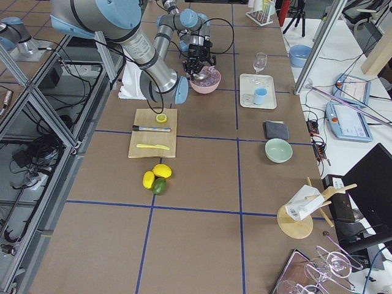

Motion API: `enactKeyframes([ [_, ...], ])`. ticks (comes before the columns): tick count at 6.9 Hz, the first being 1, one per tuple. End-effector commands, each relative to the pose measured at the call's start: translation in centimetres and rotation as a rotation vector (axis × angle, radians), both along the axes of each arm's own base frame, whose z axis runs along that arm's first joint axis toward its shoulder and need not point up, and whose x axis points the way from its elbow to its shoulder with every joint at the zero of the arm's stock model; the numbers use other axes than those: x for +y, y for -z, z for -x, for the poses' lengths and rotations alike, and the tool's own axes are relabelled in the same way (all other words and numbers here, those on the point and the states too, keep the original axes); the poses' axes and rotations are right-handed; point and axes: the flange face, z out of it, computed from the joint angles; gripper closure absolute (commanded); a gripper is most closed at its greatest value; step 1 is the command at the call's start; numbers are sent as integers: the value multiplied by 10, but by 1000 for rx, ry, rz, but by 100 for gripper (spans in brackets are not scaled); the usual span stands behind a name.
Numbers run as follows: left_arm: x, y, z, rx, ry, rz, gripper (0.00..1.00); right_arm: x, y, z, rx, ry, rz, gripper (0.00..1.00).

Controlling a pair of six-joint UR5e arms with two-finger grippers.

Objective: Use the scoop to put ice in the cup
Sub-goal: 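Dig the scoop into the ice cubes with the right gripper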

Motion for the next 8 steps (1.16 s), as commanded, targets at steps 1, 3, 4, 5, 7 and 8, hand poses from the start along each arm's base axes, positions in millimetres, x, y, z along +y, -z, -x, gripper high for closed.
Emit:
enactKeyframes([
  [1,0,0,0,0,1,1,1,-5,-3,9,-16,-2,-10,100],
  [3,0,0,0,0,-1,2,1,-5,-4,14,-59,-13,-26,100],
  [4,0,0,0,0,-1,2,1,-6,-7,16,-71,-13,-30,100],
  [5,0,0,0,0,-1,2,1,-4,-7,19,-80,-12,-34,100],
  [7,0,0,0,0,-1,1,1,-1,-10,21,-95,-7,-39,100],
  [8,0,0,0,0,-1,2,1,-1,-9,19,-103,-9,-42,100],
])
